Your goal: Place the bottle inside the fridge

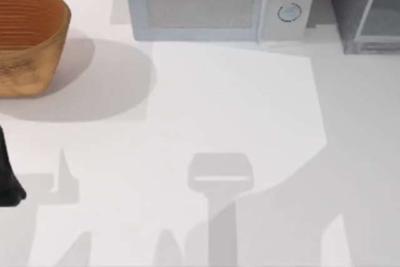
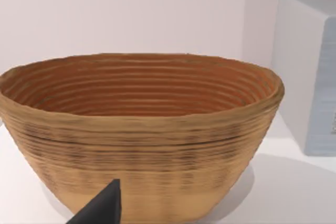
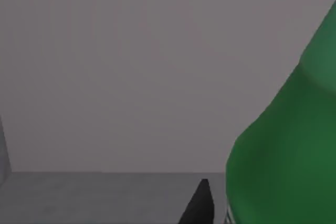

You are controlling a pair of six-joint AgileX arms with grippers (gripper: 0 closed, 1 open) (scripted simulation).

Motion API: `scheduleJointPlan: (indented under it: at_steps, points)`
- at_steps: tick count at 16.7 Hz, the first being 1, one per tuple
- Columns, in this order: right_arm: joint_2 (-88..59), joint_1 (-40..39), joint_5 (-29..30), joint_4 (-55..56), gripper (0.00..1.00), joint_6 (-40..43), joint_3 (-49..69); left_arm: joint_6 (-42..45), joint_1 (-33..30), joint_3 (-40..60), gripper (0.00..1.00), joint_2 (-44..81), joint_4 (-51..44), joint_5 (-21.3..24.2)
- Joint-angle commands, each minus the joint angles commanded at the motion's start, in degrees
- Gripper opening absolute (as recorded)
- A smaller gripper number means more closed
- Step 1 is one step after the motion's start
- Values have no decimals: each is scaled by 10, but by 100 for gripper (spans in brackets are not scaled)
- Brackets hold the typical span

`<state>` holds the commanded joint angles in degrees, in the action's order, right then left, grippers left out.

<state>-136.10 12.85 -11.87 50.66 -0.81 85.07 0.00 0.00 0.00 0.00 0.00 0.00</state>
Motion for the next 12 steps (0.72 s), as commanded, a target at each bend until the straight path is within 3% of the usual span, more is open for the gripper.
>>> scheduleJointPlan:
  at_steps: [3,12]
  points:
    - [0,0,0,0,1,0,0,0,0,0,100,0,0,0]
    - [0,0,0,0,68,0,0,0,0,0,100,0,0,0]
